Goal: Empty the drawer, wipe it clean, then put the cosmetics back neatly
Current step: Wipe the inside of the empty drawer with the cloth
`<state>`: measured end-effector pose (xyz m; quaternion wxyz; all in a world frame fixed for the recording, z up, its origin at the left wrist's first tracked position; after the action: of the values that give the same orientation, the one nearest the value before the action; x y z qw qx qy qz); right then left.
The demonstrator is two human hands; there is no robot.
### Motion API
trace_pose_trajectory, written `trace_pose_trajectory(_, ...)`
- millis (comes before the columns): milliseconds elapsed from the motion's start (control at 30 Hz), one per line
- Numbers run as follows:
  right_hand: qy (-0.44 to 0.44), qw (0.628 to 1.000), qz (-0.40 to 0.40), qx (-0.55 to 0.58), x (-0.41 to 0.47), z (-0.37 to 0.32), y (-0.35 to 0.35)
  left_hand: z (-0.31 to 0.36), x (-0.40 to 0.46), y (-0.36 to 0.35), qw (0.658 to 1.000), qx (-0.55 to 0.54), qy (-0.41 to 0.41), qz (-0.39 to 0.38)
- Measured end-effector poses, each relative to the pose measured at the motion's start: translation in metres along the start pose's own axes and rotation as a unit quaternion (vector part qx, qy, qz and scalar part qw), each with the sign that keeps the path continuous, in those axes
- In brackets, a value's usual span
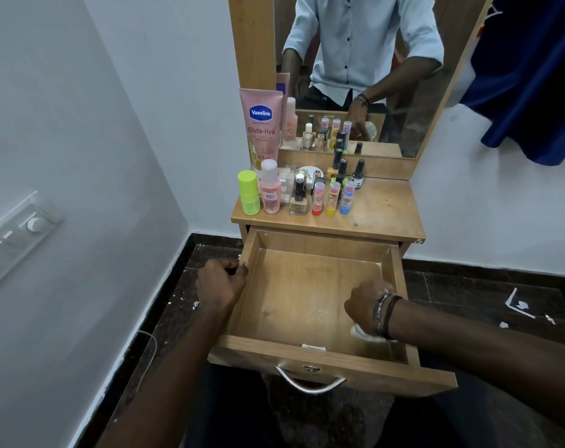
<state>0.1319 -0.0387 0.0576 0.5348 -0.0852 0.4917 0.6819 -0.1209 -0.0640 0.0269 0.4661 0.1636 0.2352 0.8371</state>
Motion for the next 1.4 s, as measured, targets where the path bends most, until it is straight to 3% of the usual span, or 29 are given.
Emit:
trace_pose_trajectory(233, -0.136, 0.987, 0.086, 0.008, 0.022, 0.048, -0.006, 0.001, -0.001, 0.001, 1.000, -0.005, -0.002, -0.008)
trace_pose_trajectory(400, -0.150, 0.986, 0.074, -0.003, 0.029, 0.049, -0.011, 0.000, 0.000, 0.000, 1.000, -0.002, -0.008, -0.011)
trace_pose_trajectory(567, -0.109, 0.994, 0.015, 0.027, 0.031, 0.034, -0.021, 0.001, -0.002, 0.001, 1.000, -0.002, -0.005, -0.011)
trace_pose_trajectory(867, -0.140, 0.989, 0.037, 0.004, 0.026, 0.049, -0.003, 0.000, 0.001, 0.000, 1.000, 0.001, 0.001, -0.007)
trace_pose_trajectory(967, -0.148, 0.987, 0.024, 0.059, 0.029, 0.045, -0.012, 0.001, 0.000, 0.000, 1.000, 0.000, -0.004, -0.011)
trace_pose_trajectory(1067, -0.147, 0.977, 0.148, 0.049, 0.035, 0.041, -0.018, 0.003, -0.002, 0.001, 1.000, 0.005, -0.001, -0.001)
trace_pose_trajectory(1167, -0.117, 0.992, 0.034, 0.007, 0.034, 0.030, -0.029, 0.004, -0.003, 0.000, 1.000, -0.001, 0.004, 0.004)
trace_pose_trajectory(1400, 0.035, 0.999, -0.034, -0.008, 0.013, 0.000, -0.021, 0.003, -0.002, 0.001, 1.000, -0.003, -0.002, 0.000)
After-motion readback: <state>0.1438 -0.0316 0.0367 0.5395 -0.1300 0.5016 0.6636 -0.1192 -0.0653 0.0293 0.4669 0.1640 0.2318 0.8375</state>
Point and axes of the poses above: each hand's wrist, its own x-axis towards the middle knuckle, its own y-axis out of the back of the hand, z = x × y, the point moved 2 cm from there along x, towards the middle knuckle, and after that the axes turned 8 degrees about -x, right-handed, at the moved point
